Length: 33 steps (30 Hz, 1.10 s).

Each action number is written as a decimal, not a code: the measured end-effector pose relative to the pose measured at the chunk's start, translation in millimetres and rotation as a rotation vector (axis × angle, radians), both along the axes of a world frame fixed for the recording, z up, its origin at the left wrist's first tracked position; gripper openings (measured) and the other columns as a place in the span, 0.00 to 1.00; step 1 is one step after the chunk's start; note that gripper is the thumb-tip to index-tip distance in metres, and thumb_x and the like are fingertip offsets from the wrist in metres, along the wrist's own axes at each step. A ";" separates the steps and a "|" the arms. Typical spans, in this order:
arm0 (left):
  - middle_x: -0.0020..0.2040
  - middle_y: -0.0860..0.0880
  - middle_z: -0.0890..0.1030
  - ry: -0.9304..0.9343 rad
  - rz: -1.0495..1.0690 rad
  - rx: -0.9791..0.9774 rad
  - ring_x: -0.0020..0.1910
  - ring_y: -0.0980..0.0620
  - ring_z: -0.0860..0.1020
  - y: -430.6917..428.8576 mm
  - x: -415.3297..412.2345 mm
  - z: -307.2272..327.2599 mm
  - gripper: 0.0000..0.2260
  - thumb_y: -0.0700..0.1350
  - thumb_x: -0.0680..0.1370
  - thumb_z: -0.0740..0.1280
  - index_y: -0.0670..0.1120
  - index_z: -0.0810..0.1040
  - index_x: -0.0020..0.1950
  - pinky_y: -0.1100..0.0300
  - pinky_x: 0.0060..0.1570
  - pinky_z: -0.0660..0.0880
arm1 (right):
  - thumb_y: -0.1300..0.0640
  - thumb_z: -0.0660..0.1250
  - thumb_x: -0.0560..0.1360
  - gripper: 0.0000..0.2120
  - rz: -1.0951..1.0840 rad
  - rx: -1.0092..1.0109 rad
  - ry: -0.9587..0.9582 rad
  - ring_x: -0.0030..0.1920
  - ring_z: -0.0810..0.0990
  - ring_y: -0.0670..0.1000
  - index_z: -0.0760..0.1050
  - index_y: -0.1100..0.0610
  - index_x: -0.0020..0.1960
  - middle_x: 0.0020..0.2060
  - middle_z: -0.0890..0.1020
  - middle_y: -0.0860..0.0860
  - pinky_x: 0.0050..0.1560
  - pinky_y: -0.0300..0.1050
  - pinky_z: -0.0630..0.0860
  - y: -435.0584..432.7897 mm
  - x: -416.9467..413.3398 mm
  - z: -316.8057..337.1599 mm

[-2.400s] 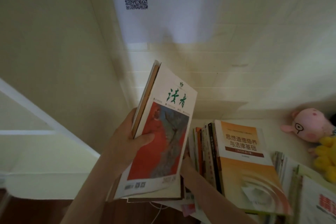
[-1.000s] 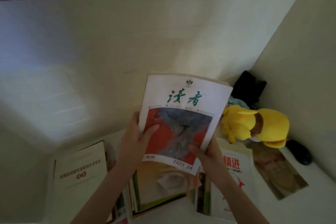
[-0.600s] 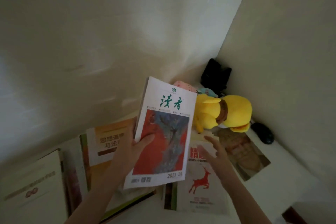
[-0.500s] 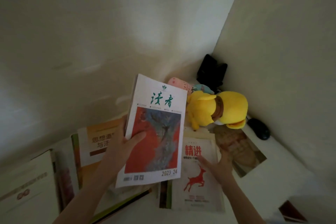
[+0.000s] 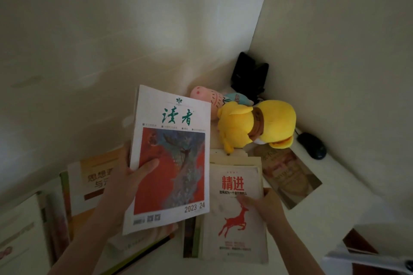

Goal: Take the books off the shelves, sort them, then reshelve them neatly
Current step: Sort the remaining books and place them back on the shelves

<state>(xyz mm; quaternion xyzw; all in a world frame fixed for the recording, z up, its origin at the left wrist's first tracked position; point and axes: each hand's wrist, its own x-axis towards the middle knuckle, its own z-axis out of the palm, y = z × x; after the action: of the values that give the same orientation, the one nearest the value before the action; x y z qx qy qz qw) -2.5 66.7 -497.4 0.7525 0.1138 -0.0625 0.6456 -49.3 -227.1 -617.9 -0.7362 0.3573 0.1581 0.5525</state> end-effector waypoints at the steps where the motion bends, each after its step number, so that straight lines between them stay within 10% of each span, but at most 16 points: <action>1: 0.45 0.52 0.82 0.002 0.001 0.010 0.37 0.61 0.82 0.9 1.7 0.3 0.16 0.42 0.74 0.70 0.53 0.73 0.60 0.69 0.27 0.75 | 0.60 0.81 0.62 0.19 -0.012 0.019 -0.010 0.34 0.85 0.52 0.79 0.64 0.49 0.38 0.86 0.55 0.29 0.42 0.80 -2.6 -2.1 0.7; 21: 0.49 0.49 0.83 0.119 -0.090 -0.171 0.43 0.50 0.84 -42.3 -2.3 -3.6 0.17 0.39 0.72 0.71 0.54 0.73 0.57 0.56 0.36 0.80 | 0.62 0.75 0.67 0.18 0.020 -0.072 0.082 0.34 0.85 0.56 0.77 0.66 0.54 0.37 0.85 0.59 0.28 0.45 0.79 -146.4 0.2 11.7; 27: 0.48 0.47 0.83 0.256 -0.148 -0.230 0.42 0.48 0.84 -80.7 -21.5 -33.1 0.19 0.37 0.73 0.70 0.51 0.72 0.59 0.58 0.35 0.80 | 0.50 0.81 0.62 0.45 0.018 -0.595 0.005 0.69 0.60 0.61 0.63 0.54 0.73 0.70 0.62 0.58 0.69 0.62 0.61 -128.8 5.9 8.7; 33: 0.50 0.45 0.83 0.345 -0.157 -0.280 0.45 0.47 0.84 -89.2 -29.0 -63.7 0.22 0.36 0.72 0.71 0.47 0.71 0.64 0.55 0.41 0.80 | 0.41 0.64 0.73 0.29 0.089 0.005 -0.203 0.52 0.79 0.44 0.62 0.46 0.71 0.63 0.74 0.48 0.43 0.40 0.78 -12.9 -18.3 27.6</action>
<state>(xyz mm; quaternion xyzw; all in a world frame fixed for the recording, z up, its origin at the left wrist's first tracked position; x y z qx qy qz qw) -31.6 -22.5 -561.1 0.6402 0.1536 -0.2554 0.7080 -67.6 -240.0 -590.3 -0.7622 0.2659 0.1080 0.5802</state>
